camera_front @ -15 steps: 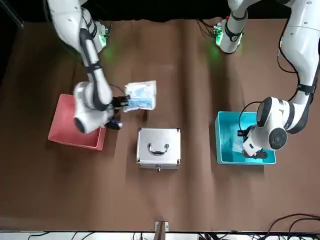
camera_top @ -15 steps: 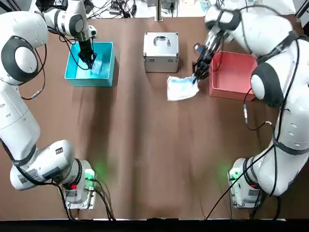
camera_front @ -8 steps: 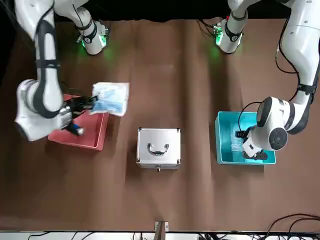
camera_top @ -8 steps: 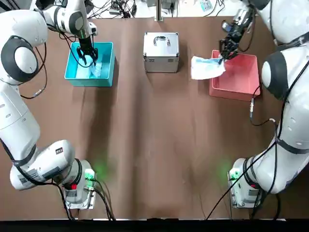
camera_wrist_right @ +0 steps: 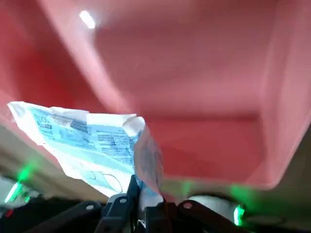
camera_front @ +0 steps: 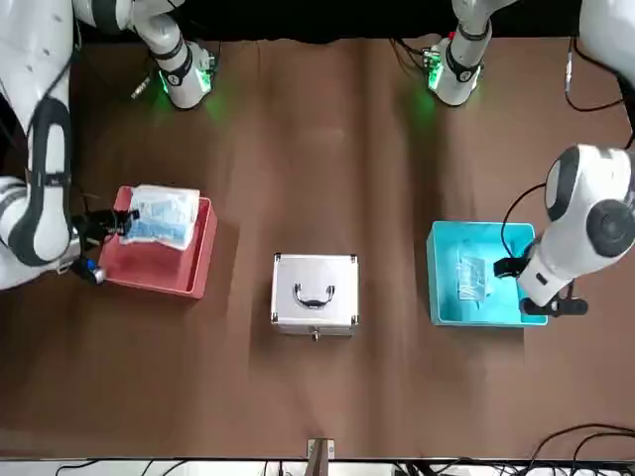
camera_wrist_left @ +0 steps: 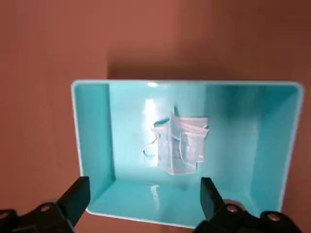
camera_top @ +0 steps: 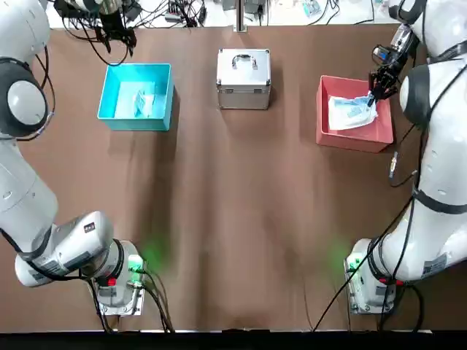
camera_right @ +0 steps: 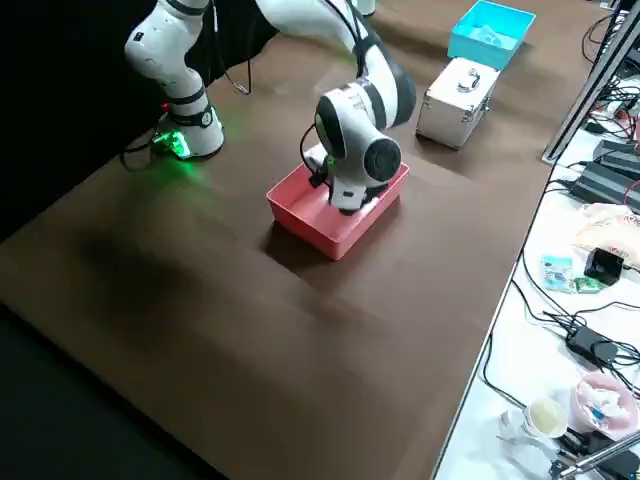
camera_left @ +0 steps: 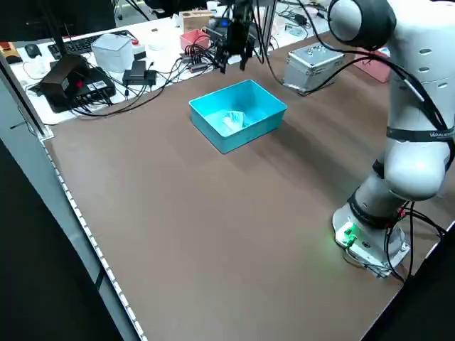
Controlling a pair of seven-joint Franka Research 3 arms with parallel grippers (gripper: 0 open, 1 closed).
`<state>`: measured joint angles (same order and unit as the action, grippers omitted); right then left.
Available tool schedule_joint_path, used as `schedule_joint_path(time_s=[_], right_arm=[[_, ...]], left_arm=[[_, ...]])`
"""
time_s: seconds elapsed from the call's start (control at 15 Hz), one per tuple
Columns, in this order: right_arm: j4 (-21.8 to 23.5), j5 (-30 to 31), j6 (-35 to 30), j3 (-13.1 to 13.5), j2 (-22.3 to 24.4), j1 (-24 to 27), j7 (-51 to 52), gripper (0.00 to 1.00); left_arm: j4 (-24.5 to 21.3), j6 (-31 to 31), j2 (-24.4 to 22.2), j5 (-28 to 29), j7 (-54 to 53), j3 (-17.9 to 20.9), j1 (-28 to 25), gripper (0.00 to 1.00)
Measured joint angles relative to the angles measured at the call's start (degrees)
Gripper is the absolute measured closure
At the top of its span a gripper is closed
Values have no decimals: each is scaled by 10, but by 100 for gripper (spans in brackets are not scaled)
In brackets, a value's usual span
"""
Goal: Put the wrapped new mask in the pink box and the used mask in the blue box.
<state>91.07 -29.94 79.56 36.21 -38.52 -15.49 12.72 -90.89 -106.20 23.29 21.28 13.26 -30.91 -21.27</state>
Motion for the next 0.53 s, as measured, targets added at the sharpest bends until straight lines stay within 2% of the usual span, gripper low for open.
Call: schedule_joint_path(time_s=[0.27,0.53], right_arm=[[-21,0,114,-41,-41,22,0,91],[-45,1,147,-67,-54,57,7,91]], left_arm=[[44,62,-21,-13,0,-24,0,0],[98,137,-31,-75,0,-32,0,0]])
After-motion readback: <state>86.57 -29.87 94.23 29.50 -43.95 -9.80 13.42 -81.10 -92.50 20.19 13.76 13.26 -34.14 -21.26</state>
